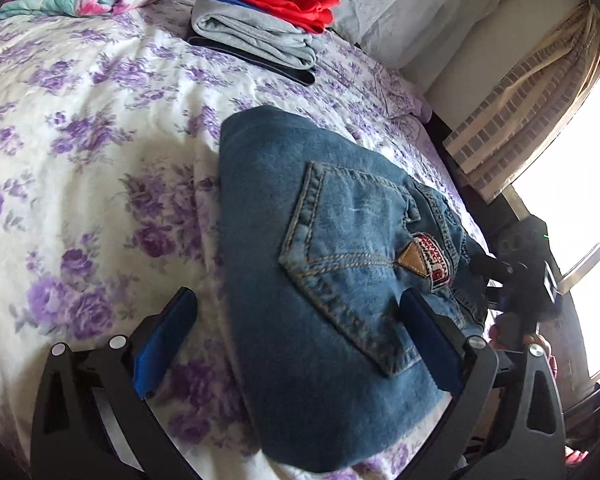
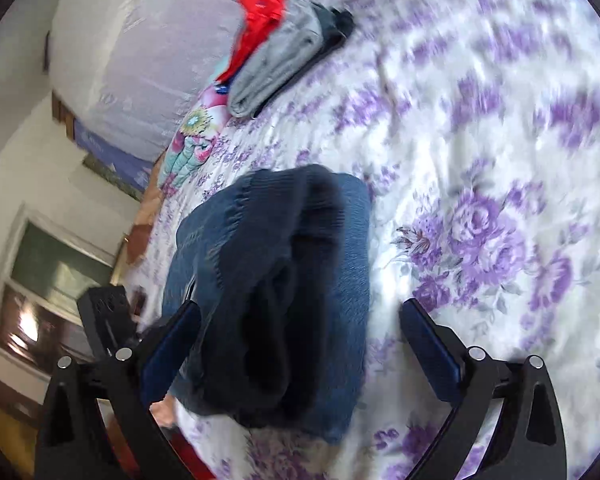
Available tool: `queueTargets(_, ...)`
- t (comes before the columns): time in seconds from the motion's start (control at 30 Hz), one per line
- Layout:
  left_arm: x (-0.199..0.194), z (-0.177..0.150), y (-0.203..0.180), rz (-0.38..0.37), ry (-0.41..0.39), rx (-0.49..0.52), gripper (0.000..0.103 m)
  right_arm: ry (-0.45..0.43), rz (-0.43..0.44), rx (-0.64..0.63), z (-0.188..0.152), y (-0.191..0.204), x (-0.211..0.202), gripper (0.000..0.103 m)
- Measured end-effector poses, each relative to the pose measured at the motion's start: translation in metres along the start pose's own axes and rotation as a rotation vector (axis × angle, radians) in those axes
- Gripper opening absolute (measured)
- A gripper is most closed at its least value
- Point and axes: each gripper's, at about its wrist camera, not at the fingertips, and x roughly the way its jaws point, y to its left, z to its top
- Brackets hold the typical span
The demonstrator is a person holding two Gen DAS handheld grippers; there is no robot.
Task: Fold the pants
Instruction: 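Carry the folded jeans with both tools onto the grey clothes stack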
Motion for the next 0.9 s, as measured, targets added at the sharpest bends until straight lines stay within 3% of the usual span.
queueTargets(0.13, 0.007, 0.008, 0.001, -0.056, 0.018, -0.007, 0.098, 0.009, 0.045, 0.002, 0.009, 0.003, 0.013, 0.100)
queueTargets(0.23, 0.014, 0.013, -0.002, -0.087, 0.025, -0.007, 0.098, 0.012, 0.002, -0.086, 0.009, 0.016, 0.022, 0.099)
queueTargets(0.27, 0.014, 0.013, -0.004, -0.091, 0.020, -0.004, 0.098, -0.002, -0.032, -0.136, 0.004, 0.023, 0.025, 0.088)
queueTargets(0.3, 0.013, 0.012, -0.004, -0.093, 0.014, -0.003, 0.096, -0.024, -0.052, -0.162, 0.001, 0.026, 0.025, 0.083)
queueTargets(0.33, 0.010, 0.011, -0.005, -0.089, -0.007, -0.005, 0.093, -0.049, -0.061, -0.181, -0.003, 0.028, 0.023, 0.080)
queueTargets(0.4, 0.004, 0.006, -0.011, -0.017, -0.040, 0.018, 0.074, -0.105, -0.088, -0.240, -0.012, 0.036, 0.016, 0.068)
queueTargets(0.57, -0.010, 0.004, -0.030, 0.063, -0.101, 0.106, 0.062, -0.197, -0.166, -0.392, -0.030, 0.067, 0.000, 0.058)
queueTargets(0.7, -0.022, 0.024, -0.032, 0.043, -0.127, 0.094, 0.061, -0.221, -0.154, -0.442, -0.012, 0.088, -0.014, 0.057)
queueTargets(0.8, -0.027, 0.046, -0.036, 0.047, -0.143, 0.096, 0.060, -0.238, -0.137, -0.462, 0.021, 0.107, -0.013, 0.057)
queueTargets(0.9, -0.050, 0.074, -0.054, 0.101, -0.221, 0.137, 0.058, -0.249, -0.080, -0.460, 0.047, 0.122, -0.011, 0.057)
